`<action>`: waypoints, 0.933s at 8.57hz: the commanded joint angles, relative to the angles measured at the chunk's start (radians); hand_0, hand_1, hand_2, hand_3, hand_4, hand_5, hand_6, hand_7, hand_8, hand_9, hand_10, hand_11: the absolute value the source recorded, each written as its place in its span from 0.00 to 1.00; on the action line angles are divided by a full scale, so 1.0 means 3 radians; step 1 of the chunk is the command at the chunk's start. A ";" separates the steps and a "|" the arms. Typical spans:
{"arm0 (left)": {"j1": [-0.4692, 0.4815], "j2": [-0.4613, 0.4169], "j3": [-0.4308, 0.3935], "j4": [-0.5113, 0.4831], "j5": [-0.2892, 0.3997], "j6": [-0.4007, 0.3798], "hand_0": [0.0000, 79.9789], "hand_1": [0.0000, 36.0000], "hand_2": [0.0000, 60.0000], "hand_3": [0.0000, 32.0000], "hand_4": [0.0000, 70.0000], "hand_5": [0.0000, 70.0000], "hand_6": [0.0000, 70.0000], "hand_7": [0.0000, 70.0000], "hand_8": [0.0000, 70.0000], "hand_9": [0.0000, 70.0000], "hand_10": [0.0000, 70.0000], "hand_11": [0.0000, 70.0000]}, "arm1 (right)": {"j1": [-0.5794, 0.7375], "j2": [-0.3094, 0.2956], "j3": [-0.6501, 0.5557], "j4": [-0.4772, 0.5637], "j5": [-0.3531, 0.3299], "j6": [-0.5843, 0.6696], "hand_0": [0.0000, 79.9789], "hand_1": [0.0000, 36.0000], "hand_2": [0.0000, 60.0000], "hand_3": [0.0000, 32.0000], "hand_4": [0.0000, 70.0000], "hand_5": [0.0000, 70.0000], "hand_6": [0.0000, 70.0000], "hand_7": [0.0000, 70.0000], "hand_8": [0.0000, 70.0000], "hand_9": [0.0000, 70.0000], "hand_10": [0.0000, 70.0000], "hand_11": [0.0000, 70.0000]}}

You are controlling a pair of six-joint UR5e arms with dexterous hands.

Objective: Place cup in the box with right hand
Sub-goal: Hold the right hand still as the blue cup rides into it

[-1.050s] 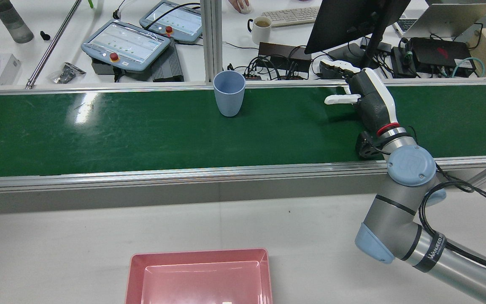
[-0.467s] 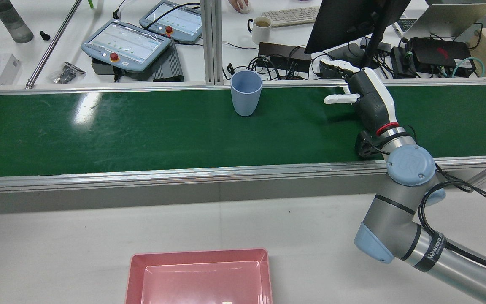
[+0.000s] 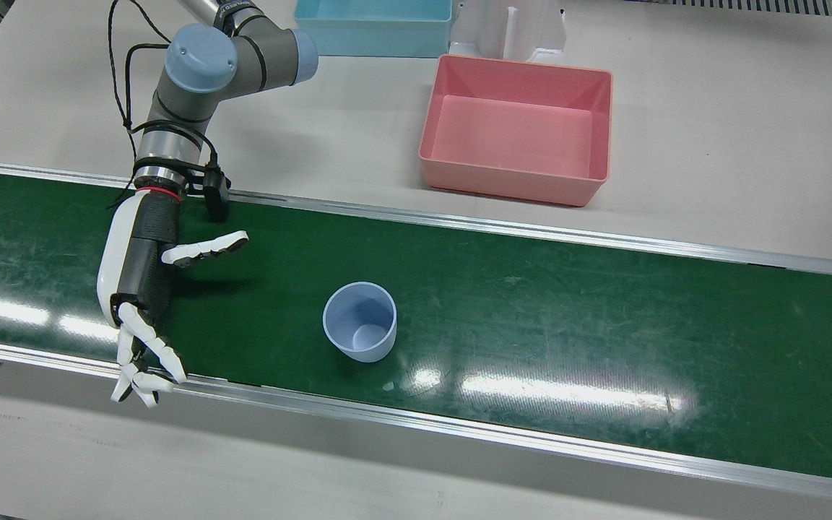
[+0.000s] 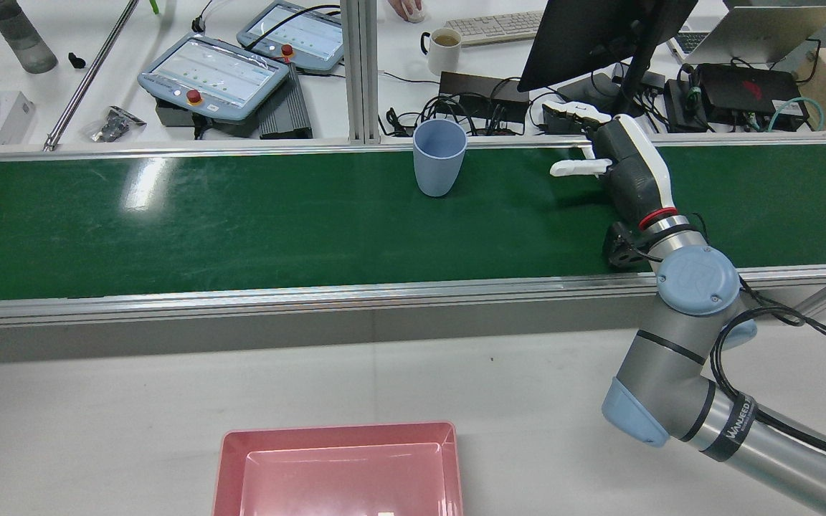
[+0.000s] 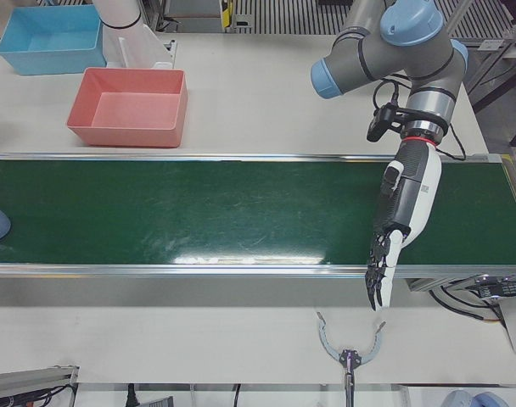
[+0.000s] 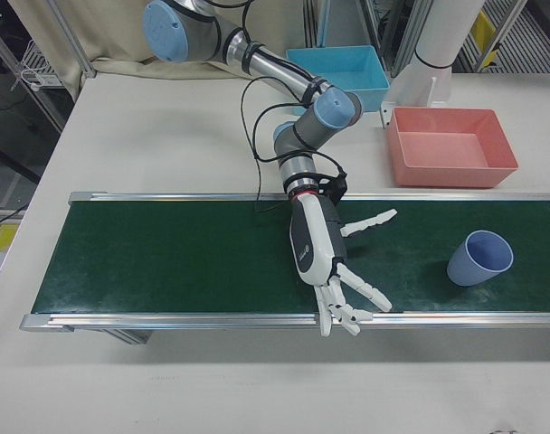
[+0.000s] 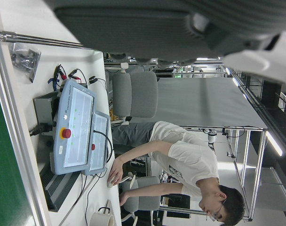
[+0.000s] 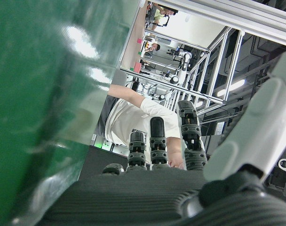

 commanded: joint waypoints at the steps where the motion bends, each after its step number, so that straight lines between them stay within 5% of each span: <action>1: 0.0000 0.0000 0.0000 0.0003 0.0000 0.0000 0.00 0.00 0.00 0.00 0.00 0.00 0.00 0.00 0.00 0.00 0.00 0.00 | 0.0000 0.0001 -0.0002 -0.0003 0.0003 0.0000 0.57 0.00 0.00 0.00 0.29 0.03 0.12 0.59 0.12 0.28 0.00 0.00; 8: 0.0000 0.0000 0.0000 -0.0002 0.0000 0.0000 0.00 0.00 0.00 0.00 0.00 0.00 0.00 0.00 0.00 0.00 0.00 0.00 | -0.0020 0.0001 -0.0002 -0.0003 -0.0002 -0.0005 0.57 0.00 0.00 0.00 0.28 0.03 0.12 0.58 0.12 0.28 0.00 0.00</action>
